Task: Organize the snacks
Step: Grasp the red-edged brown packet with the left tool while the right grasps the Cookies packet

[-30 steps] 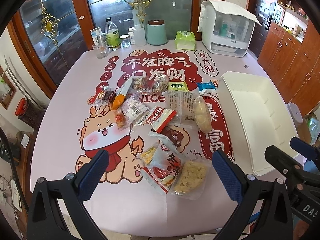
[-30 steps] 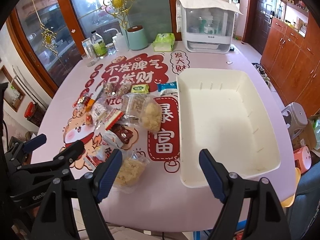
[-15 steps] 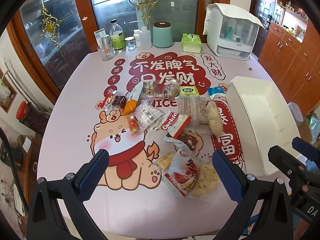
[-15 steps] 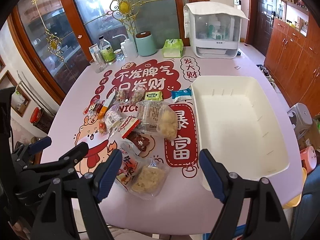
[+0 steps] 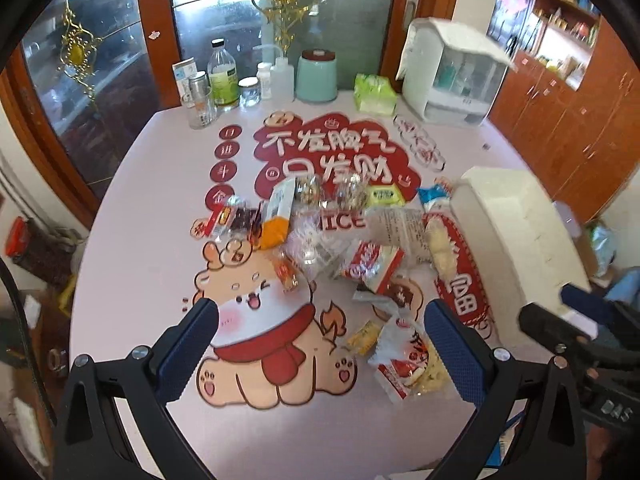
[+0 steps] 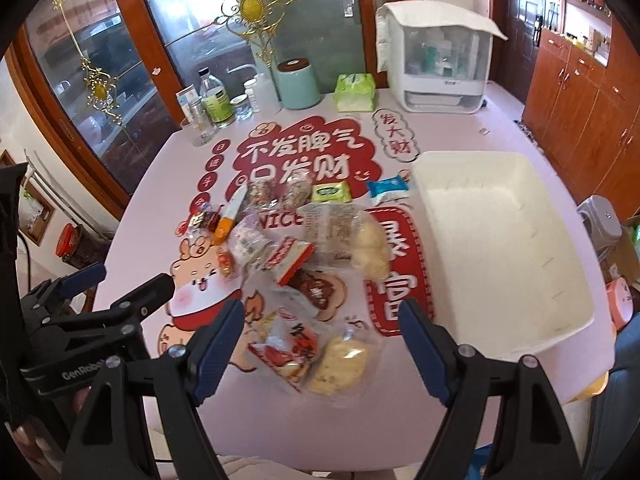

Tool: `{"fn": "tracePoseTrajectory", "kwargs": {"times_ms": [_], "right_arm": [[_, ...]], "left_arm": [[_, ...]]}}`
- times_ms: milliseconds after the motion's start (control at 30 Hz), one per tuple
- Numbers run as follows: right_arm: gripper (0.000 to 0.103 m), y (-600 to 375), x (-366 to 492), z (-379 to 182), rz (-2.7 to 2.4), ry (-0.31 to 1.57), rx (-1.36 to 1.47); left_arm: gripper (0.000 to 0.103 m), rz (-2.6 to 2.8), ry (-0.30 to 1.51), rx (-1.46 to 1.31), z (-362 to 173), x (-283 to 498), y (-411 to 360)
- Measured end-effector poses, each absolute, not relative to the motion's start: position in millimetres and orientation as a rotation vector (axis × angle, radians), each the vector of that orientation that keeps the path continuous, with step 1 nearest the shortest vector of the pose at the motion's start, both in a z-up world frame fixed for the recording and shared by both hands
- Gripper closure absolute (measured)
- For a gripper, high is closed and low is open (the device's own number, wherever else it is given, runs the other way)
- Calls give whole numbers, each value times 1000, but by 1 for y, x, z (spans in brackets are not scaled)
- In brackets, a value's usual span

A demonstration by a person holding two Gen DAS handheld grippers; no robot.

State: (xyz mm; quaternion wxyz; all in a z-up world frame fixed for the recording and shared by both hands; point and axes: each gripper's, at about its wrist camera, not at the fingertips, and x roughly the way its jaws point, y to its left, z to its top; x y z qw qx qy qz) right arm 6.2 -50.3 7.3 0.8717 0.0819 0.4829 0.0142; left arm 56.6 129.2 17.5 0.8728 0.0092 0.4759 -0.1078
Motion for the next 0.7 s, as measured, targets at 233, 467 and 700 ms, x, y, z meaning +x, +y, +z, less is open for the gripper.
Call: {"fn": "tracePoseTrajectory", "kwargs": {"times_ms": [233, 467, 700], "right_arm": [[23, -30, 34, -9, 17, 1058, 195], [23, -22, 85, -40, -20, 1081, 238], [23, -26, 131, -94, -64, 1149, 338]], "left_arm": [[1, -212, 946, 96, 17, 86, 184], [1, -217, 951, 172, -3, 157, 234], [1, -249, 1041, 252, -67, 242, 247]]}}
